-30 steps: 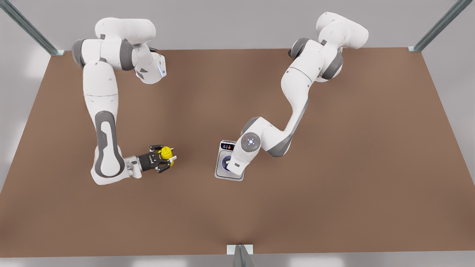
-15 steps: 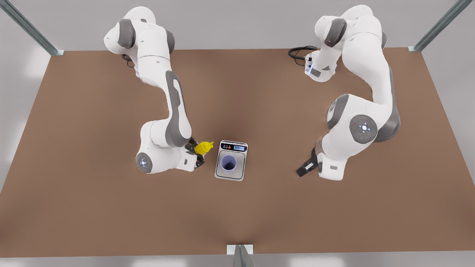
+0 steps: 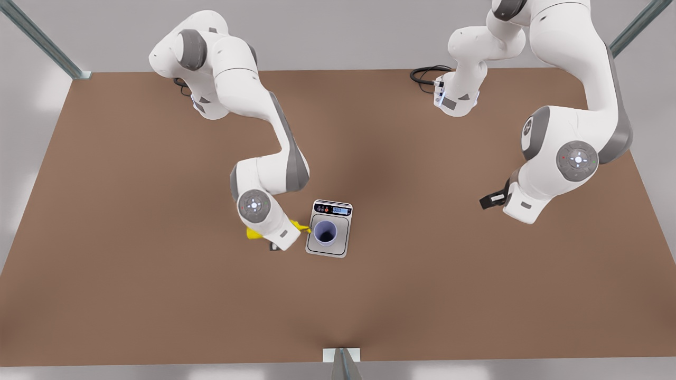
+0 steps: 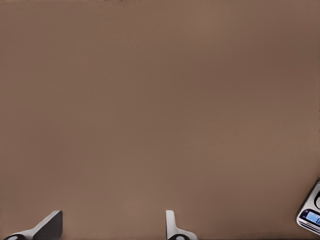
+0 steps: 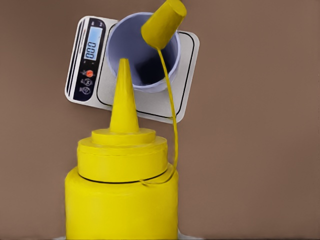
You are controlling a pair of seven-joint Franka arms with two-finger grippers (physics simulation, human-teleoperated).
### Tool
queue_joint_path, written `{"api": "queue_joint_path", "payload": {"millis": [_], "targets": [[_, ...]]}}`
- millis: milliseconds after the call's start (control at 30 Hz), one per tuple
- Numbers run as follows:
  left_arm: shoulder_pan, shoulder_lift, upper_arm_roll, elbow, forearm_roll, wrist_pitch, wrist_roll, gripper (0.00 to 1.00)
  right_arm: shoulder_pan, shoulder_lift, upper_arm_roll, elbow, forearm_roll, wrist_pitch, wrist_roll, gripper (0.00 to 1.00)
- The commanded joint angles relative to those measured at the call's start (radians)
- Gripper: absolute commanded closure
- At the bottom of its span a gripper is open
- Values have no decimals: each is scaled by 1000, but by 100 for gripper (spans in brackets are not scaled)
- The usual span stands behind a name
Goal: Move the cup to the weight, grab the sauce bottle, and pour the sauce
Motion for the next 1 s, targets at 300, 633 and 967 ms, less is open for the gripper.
{"api": "queue_joint_path", "payload": {"millis": [300,633,967], "targets": [[3,-1,1,1,-26,10,368,0,69,40,13,11,-223,122,383,51],[3,5,1,1,-27,11,366,0,115,80,13,5,-291,154,377,50],[3,5,1,2,-24,11,368,0,164,122,14,1,-364,167,370,50]]}}
